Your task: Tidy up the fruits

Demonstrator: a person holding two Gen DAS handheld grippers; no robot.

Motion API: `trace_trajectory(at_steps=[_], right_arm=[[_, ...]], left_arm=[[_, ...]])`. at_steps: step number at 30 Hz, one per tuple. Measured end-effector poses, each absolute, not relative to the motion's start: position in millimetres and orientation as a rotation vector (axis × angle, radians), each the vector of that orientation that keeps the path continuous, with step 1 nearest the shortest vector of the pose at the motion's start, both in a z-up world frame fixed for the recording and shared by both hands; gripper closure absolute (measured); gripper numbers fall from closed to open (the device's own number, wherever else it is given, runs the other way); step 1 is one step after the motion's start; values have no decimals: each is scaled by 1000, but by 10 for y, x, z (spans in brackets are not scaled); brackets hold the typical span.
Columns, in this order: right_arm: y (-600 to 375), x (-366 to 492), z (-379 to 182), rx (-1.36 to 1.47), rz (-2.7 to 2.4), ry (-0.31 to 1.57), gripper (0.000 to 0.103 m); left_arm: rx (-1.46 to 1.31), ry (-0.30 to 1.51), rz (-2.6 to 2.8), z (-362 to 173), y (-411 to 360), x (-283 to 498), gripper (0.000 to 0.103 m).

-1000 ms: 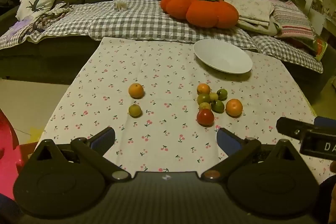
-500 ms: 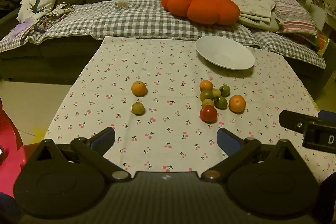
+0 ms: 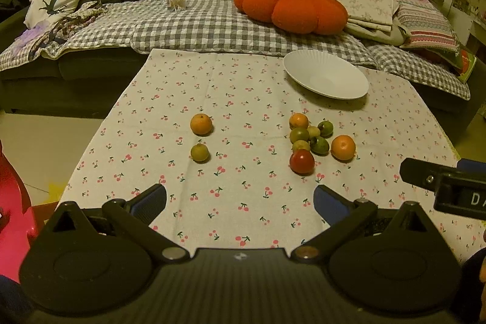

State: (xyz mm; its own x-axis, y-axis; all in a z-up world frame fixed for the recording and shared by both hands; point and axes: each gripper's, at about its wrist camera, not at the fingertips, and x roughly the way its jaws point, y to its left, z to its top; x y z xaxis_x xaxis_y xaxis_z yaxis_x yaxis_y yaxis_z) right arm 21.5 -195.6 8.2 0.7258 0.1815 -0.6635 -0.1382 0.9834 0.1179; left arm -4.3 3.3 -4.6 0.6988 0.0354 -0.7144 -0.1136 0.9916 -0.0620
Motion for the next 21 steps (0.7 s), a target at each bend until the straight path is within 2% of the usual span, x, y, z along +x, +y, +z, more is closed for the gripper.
trace_trajectory(at_steps=[21], right_arm=[[-1939,265,62,69,178,769,0]], left_arm=[[-101,812,62,-85,0,-28,1]])
